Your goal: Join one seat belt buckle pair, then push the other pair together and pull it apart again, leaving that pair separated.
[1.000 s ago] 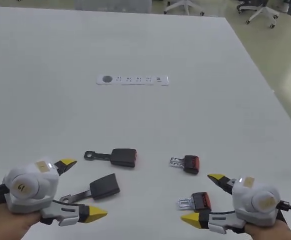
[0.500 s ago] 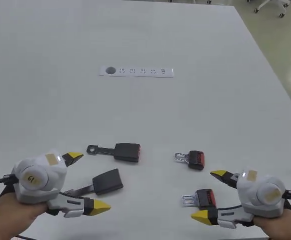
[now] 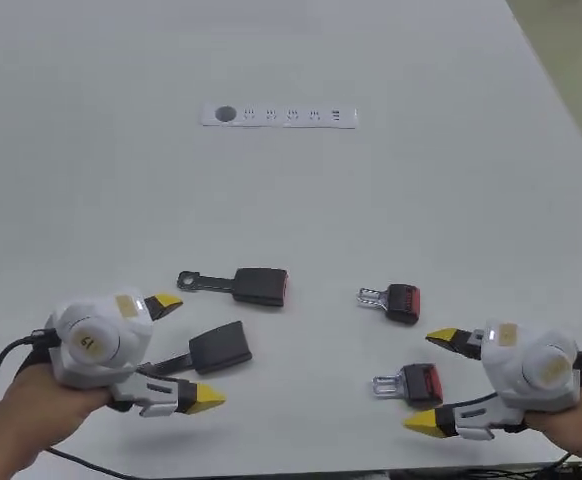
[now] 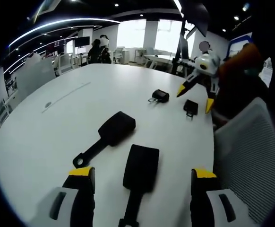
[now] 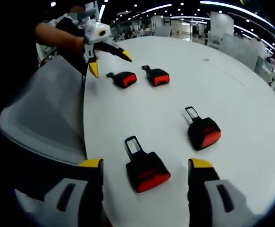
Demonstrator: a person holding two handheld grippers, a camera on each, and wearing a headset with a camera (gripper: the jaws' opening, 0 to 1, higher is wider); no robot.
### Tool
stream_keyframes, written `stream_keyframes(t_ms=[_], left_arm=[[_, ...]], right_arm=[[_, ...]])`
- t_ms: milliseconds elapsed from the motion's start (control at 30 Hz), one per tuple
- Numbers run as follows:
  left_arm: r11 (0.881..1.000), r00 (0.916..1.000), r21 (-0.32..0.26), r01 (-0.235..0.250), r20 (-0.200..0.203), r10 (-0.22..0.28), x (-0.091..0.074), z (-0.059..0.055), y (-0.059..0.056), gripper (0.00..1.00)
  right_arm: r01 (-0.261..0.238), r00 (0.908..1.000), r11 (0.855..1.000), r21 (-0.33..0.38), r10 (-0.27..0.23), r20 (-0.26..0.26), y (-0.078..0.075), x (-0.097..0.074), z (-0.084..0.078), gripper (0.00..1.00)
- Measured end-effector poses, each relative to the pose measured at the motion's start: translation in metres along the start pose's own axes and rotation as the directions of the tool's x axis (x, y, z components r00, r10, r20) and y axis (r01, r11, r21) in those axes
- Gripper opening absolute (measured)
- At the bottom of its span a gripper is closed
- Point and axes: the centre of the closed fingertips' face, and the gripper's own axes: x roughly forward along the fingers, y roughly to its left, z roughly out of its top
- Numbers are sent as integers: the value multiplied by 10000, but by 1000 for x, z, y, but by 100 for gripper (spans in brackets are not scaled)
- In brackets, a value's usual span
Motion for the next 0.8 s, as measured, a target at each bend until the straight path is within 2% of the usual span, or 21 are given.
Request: stream_keyframes(t_ms=[100, 200, 333, 433, 500, 533, 567, 633, 733, 800], left_arm=[[9999, 9996, 145, 39, -281, -34, 8, -6, 1, 82], [9991, 9984, 344, 260, -505, -243, 14, -10, -3, 79], [9973, 9935, 669, 314, -1116, -238, 21, -23, -1, 73], [9957, 9918, 753, 538, -1199, -445, 26, -25, -5, 71], [9941, 9888, 918, 574, -1427, -439, 27, -29, -4, 69], [9897, 9917, 1357, 451, -1252, -280, 27, -26, -1, 67], [9919, 9905, 1227, 324, -1364, -155, 26, -28, 1, 63], [9925, 9909, 1193, 273, -1338, -111, 26, -28, 3, 60], [9895, 9895, 1401, 365, -1439, -161, 25, -27, 3, 58], [9874, 9896, 1524, 426, -1425, -207, 25, -27, 3, 56]], right_arm=[[-181, 9998, 9996, -213, 179, -100, 1, 0, -1, 70], [-267, 9995, 9991, -317, 262, -177, 0, 0, -3, 68], [-531, 9975, 9968, -597, 501, -503, 0, 1, -7, 64], [-765, 9941, 9921, -990, 682, -843, 1, 3, -12, 61], [-911, 9918, 9897, -1106, 802, -992, 3, 4, -14, 58], [-987, 9907, 9883, -1161, 867, -1047, 3, 4, -14, 55], [-1043, 9900, 9870, -1223, 913, -1074, 4, 4, -15, 53], [-1069, 9895, 9860, -1280, 929, -1108, 4, 4, -15, 52], [-1012, 9895, 9835, -1498, 839, -1180, 1, 5, -16, 48], [-1038, 9893, 9850, -1376, 880, -1167, -1, 5, -14, 45]])
